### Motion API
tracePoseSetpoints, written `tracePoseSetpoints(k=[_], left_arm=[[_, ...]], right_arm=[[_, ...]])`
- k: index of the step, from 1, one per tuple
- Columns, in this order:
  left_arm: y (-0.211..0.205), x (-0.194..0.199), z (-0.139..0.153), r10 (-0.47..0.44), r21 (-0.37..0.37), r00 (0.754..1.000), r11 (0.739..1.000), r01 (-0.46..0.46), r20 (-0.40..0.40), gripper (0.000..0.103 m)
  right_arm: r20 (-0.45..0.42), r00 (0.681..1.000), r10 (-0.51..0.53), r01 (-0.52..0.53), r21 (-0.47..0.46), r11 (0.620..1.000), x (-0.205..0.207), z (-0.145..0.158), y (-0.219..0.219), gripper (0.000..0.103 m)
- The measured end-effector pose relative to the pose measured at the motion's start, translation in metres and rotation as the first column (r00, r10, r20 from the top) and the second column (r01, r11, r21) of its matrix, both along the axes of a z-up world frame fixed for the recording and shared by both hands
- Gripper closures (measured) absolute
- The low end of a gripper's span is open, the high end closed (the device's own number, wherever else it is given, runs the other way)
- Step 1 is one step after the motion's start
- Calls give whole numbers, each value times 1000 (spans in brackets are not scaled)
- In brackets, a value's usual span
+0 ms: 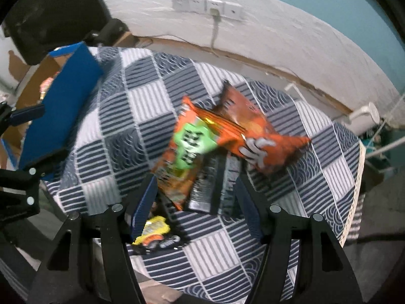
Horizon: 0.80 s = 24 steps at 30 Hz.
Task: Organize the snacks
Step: 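Move both tools back over the snack pile, then grasp the orange-green Wangwang bag with the left tool while the right tool grasps a black packet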
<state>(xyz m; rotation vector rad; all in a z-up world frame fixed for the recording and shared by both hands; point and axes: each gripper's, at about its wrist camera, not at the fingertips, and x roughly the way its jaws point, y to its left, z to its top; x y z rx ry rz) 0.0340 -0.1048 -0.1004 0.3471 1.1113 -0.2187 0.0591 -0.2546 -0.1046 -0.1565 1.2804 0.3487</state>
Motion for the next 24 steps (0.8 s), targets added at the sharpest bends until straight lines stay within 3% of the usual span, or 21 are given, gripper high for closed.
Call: tracePoseSetpoints(k=[12, 24], left_arm=[[-36, 14, -35, -47, 0, 997, 999, 47, -66, 29], [-43, 32, -62, -47, -11, 992, 999, 46, -114, 29]], right_arm=[[-89, 993, -74, 74, 0, 997, 9, -58, -33, 38], [-134, 988, -71, 68, -24, 997, 20, -93, -27, 38]])
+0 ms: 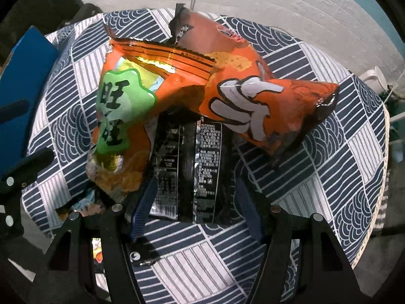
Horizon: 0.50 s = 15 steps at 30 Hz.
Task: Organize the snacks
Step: 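Grasp the orange-green Wangwang bag with the left tool while the right tool grasps a black packet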
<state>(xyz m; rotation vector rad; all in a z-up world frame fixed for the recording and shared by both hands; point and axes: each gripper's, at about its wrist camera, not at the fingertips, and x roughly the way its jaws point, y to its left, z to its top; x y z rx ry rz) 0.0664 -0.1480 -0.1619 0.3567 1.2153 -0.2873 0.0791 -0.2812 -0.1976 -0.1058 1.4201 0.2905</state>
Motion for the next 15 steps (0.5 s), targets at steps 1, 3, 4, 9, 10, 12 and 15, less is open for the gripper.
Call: tracePoseSetpoints(k=[1, 3, 4, 9, 10, 12, 15], left_arm=[[0, 1, -1, 0, 0, 1000, 1000, 0, -4, 29], [1, 2, -3, -2, -3, 1000, 1000, 2, -6, 29], [2, 3, -4, -4, -5, 1000, 1000, 4, -6, 29], [6, 6, -8, 2, -16, 1000, 1000, -2, -16, 29], [6, 7, -9, 2, -19, 1000, 1000, -3, -19, 29], [7, 8, -11, 2, -20, 1000, 1000, -3, -24, 29], [8, 10, -14, 4, -26, 999, 1000, -5, -34, 29]], right_arm=[[-7, 1000, 1, -1, 3, 1000, 1, -3, 1, 38], [-15, 1000, 5, -5, 1, 1000, 3, -6, 6, 38], [-14, 1000, 9, -9, -3, 1000, 3, -7, 7, 35], [-15, 1000, 21, -22, -36, 999, 6, -13, 13, 31], [-18, 1000, 23, -23, -47, 999, 6, -16, 13, 30], [-25, 999, 24, -25, -59, 998, 6, -21, 13, 29], [-41, 999, 35, -38, -69, 997, 4, -26, 12, 29]])
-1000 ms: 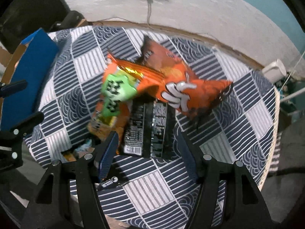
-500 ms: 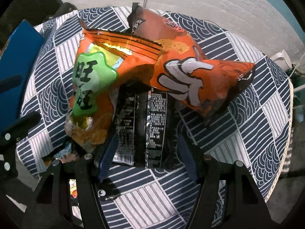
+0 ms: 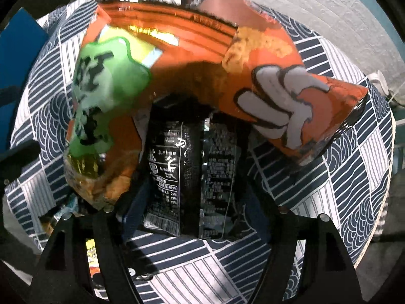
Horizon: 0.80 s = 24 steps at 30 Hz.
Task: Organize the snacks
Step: 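Grasp the orange-green Wangwang bag with the left tool while the right tool grasps a black packet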
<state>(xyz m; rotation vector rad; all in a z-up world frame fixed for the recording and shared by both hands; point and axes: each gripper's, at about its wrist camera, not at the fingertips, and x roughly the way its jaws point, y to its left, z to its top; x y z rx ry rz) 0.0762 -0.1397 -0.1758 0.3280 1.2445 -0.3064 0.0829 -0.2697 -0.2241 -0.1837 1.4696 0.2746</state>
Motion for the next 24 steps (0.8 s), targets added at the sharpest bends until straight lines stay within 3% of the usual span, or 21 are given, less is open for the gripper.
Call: tracePoseSetpoints(k=[7, 18, 24], left_arm=[[-11, -2, 0, -8, -55, 999, 998, 6, -39, 25], [-52, -8, -7, -75, -16, 997, 997, 75, -33, 23], [-61, 6, -22, -26, -44, 996, 999, 23, -84, 23]], right_arm=[[-22, 1000, 8, -8, -8, 1000, -10, 1, -24, 36], [-37, 999, -25, 25, -15, 1000, -32, 2, -79, 36], [4, 998, -70, 70, 52, 996, -42, 16, -99, 27]])
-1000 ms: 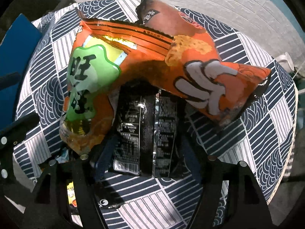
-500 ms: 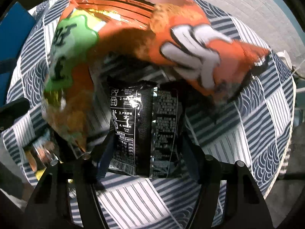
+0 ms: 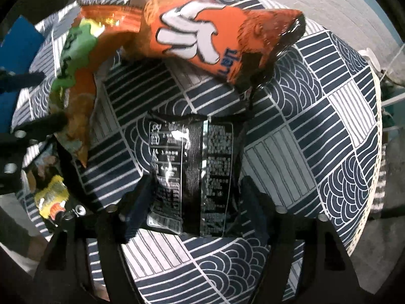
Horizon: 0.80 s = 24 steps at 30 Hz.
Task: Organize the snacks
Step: 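Grasp the orange-green Wangwang bag with the left tool while the right tool grasps a black packet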
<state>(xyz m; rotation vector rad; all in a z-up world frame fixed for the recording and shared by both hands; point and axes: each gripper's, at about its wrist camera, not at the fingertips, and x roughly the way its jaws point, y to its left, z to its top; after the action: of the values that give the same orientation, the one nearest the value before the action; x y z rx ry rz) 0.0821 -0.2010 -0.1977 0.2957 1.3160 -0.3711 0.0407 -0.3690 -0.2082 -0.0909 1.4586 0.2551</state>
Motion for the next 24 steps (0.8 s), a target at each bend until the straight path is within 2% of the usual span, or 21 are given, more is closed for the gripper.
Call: tracePoseSetpoints(k=[3, 4, 11, 13, 15, 17, 20, 24], left_arm=[[-3, 5, -6, 9, 23, 1000, 1000, -9, 3, 22], [-4, 7, -8, 10, 21, 1000, 1000, -10, 2, 21], [-7, 16, -17, 28, -9, 1000, 1000, -28, 7, 21], [-7, 18, -17, 15, -20, 1000, 1000, -15, 14, 26], [-4, 21, -18, 16, -42, 1000, 999, -15, 8, 52], [0, 22, -19, 25, -35, 1000, 999, -25, 0, 58], [9, 23, -18, 41, -38, 999, 998, -41, 0, 65], [22, 23, -11, 60, -22, 998, 998, -59, 28, 67]], right_arm=[[5, 1000, -27, 27, 21, 999, 5, 3, -4, 27], [6, 999, -34, 34, 21, 999, 19, 3, 1, 27], [-2, 999, -54, 54, -24, 998, 30, -15, 4, 26], [8, 998, -55, 55, -35, 998, 31, -15, 9, 26], [16, 999, -49, 50, -45, 998, 26, -15, 18, 26], [24, 999, -27, 29, -56, 998, 23, -15, 20, 27], [28, 1000, -12, 13, -42, 999, 12, -13, 42, 42], [12, 1000, 15, -14, -40, 999, 4, -11, 46, 44]])
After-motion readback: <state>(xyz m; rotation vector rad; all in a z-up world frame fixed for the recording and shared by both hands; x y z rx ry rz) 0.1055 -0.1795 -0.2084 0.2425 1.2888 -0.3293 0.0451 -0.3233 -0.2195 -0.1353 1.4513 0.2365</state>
